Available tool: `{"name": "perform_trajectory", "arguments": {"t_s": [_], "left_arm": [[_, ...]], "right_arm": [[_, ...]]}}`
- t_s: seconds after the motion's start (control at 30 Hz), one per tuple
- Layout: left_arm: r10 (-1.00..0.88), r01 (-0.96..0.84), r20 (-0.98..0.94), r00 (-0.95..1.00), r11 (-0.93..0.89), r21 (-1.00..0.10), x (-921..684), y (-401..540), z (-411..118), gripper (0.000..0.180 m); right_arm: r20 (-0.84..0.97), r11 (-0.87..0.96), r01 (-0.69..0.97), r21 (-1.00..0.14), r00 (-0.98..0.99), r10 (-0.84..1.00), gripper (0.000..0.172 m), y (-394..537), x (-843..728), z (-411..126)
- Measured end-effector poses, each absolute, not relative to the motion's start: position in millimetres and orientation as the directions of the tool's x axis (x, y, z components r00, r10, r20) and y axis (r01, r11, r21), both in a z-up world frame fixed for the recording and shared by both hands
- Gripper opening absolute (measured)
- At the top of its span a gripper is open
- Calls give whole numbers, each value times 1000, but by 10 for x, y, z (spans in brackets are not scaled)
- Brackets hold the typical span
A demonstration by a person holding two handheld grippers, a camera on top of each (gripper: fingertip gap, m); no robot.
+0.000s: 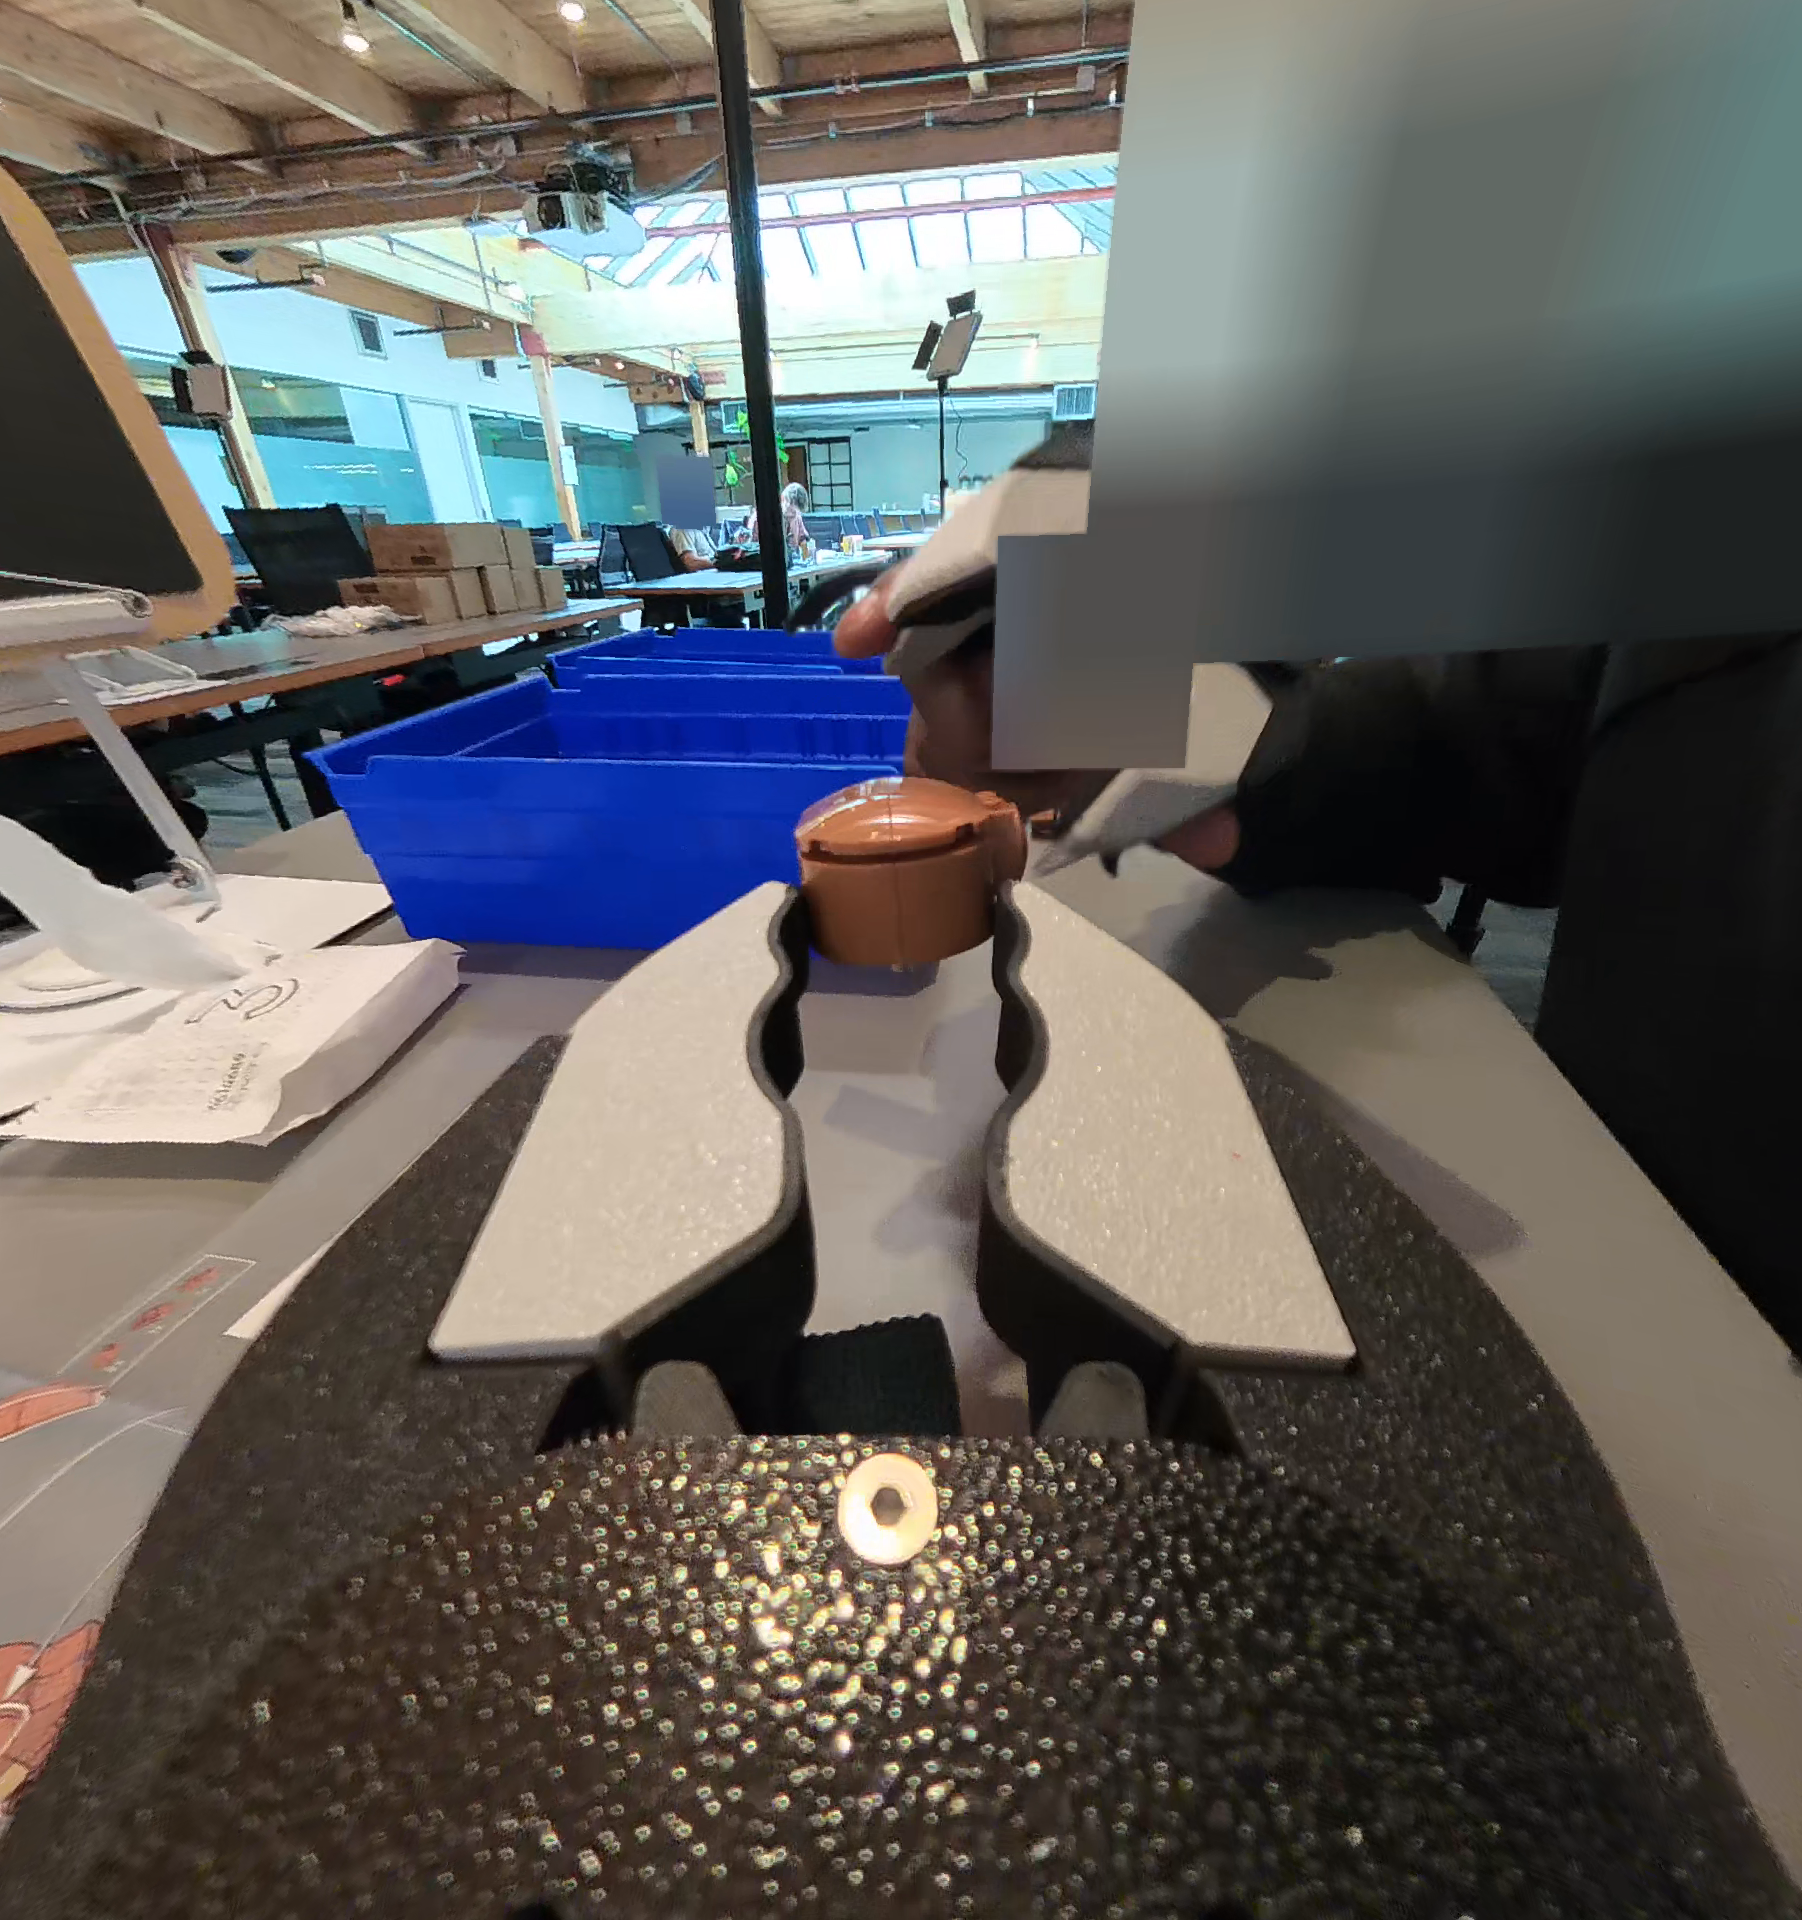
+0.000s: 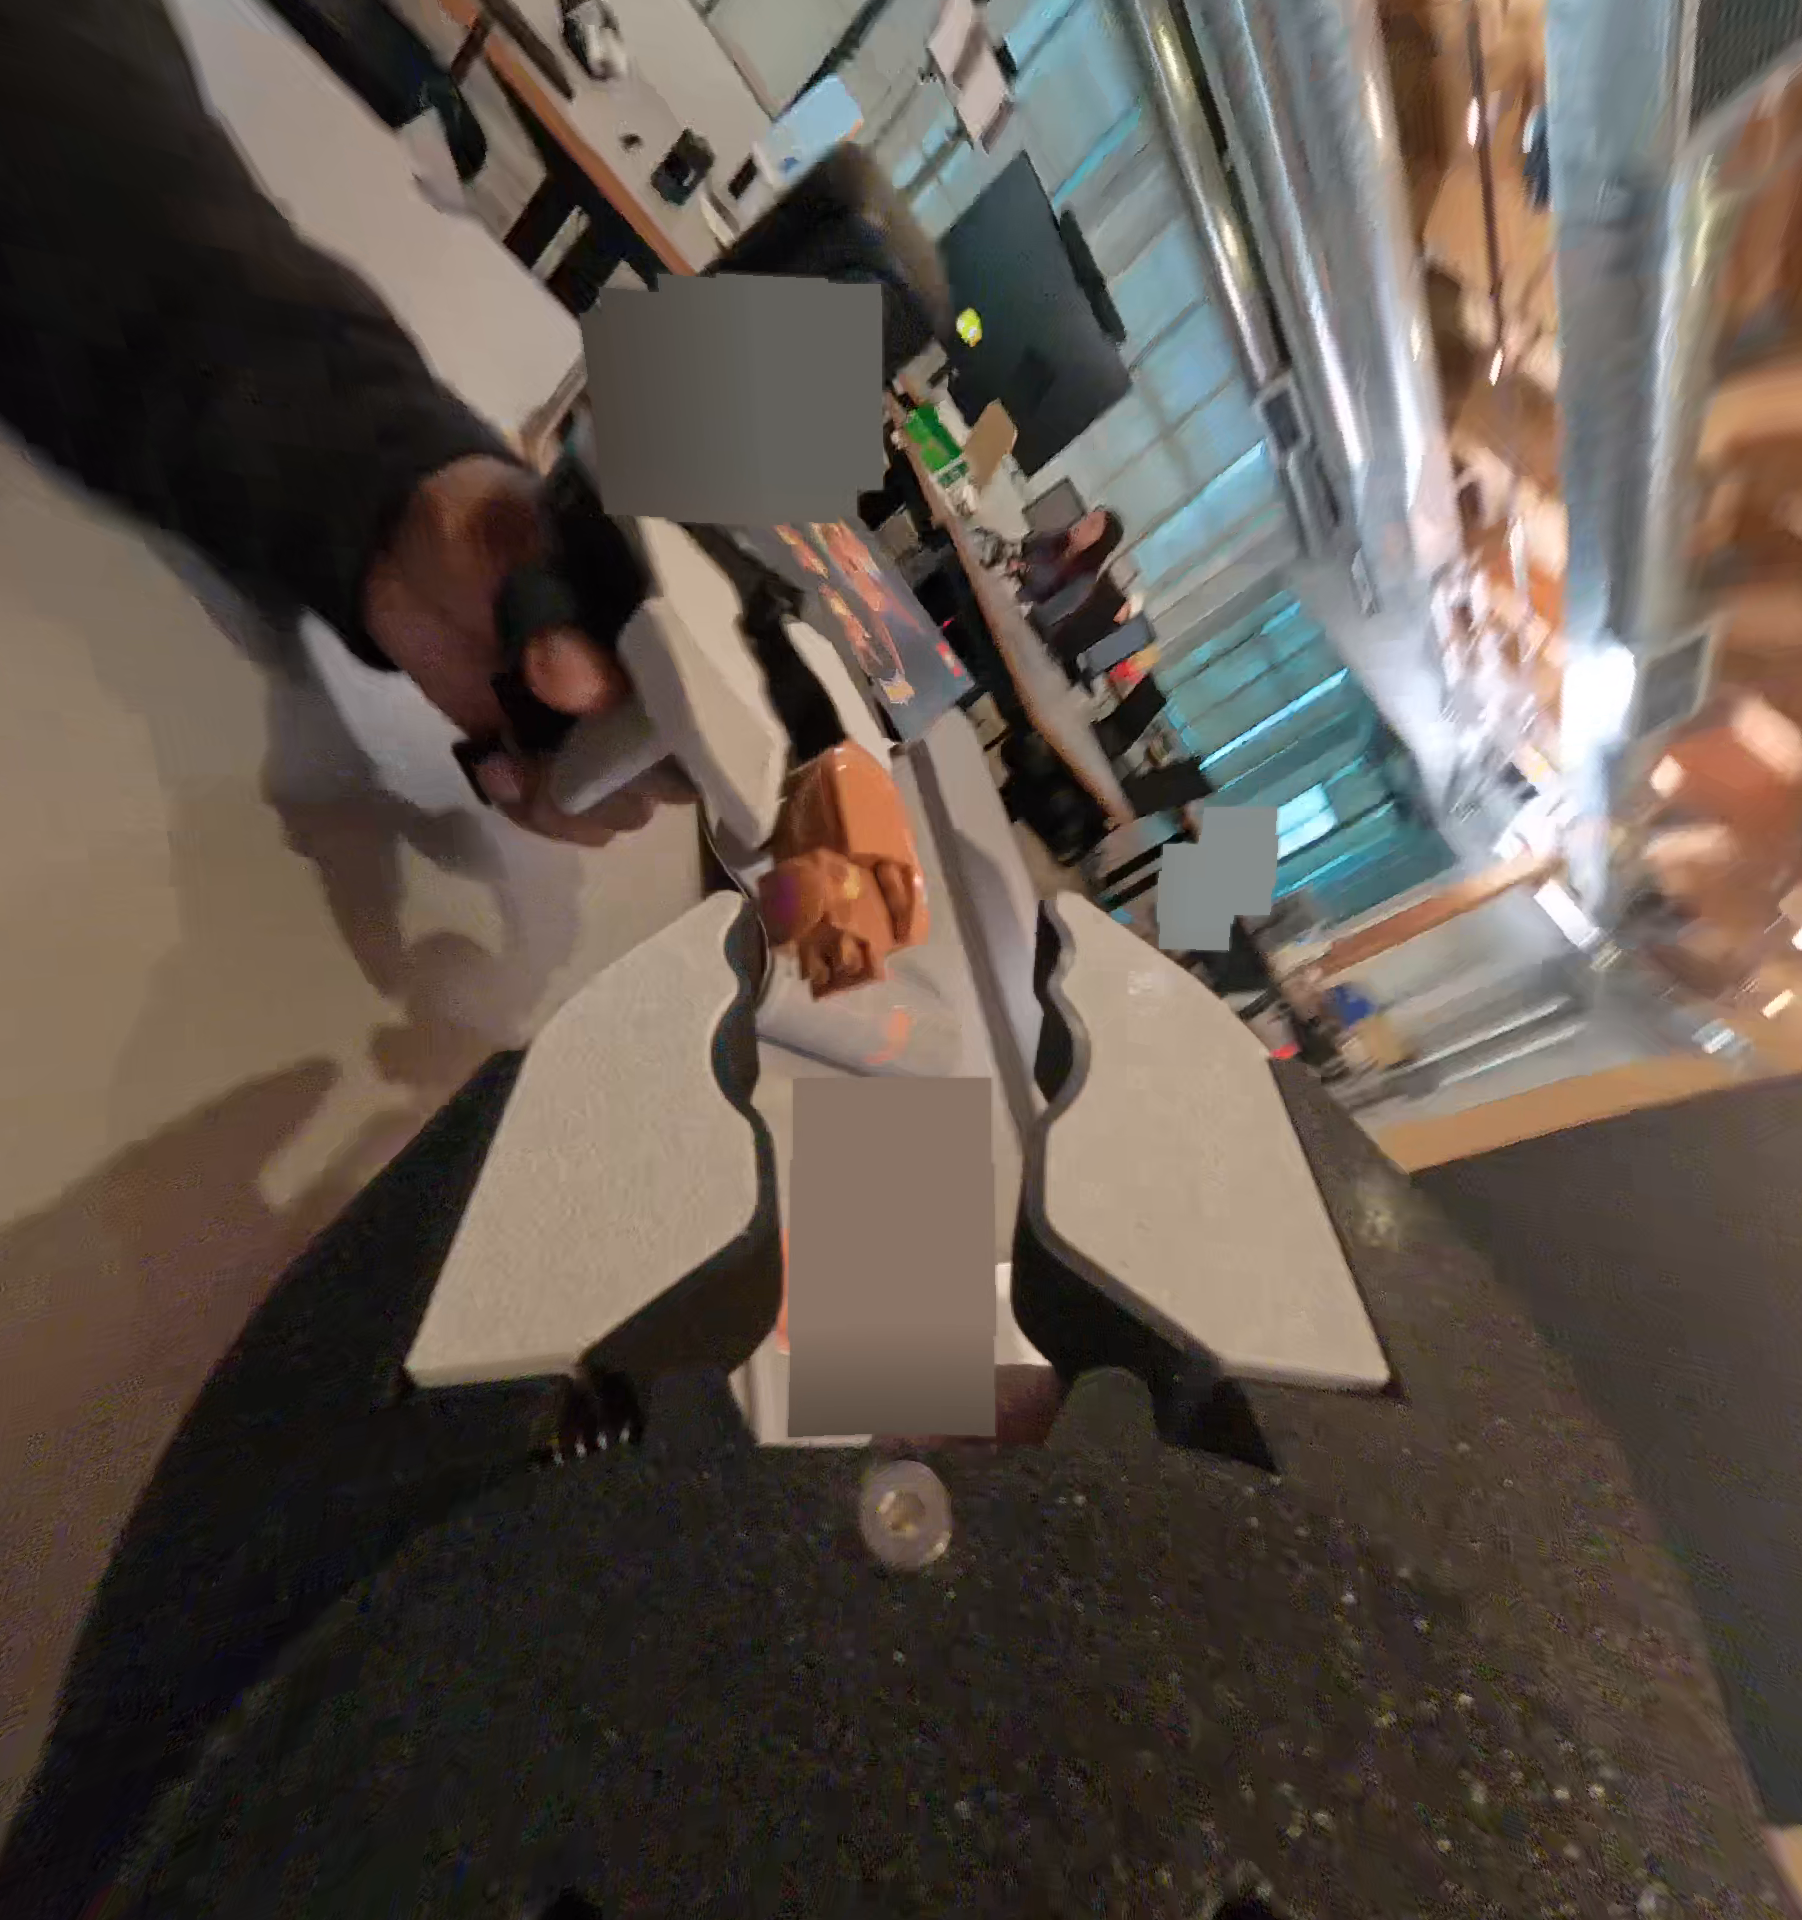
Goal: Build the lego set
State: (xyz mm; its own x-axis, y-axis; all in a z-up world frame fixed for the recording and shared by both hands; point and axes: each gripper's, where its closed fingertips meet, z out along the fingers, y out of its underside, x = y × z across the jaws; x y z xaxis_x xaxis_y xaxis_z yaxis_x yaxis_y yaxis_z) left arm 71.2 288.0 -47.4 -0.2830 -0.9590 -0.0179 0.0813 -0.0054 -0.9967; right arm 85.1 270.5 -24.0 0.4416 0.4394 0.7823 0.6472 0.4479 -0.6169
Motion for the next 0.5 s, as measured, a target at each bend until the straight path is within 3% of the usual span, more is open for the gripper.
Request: {"name": "perform_trajectory", "arguments": {"t_s": [0.1, 0.2, 0.5], "left_arm": [[-956, 84, 7, -293, -33, -996, 705, 2884, -448, 33], [-952, 88, 16, -306, -45, -995, 700, 2862, -430, 33], [-920, 96, 48, -389, -92, -991, 685, 2715, -391, 33]], "right_arm": [[890, 517, 727, -453, 333, 312, 55, 2730, 844, -335], [928, 515, 774, -368, 274, 252, 66, 2793, 821, -412], [941, 578, 742, -338, 261, 216, 74, 2807, 693, -386]]}}
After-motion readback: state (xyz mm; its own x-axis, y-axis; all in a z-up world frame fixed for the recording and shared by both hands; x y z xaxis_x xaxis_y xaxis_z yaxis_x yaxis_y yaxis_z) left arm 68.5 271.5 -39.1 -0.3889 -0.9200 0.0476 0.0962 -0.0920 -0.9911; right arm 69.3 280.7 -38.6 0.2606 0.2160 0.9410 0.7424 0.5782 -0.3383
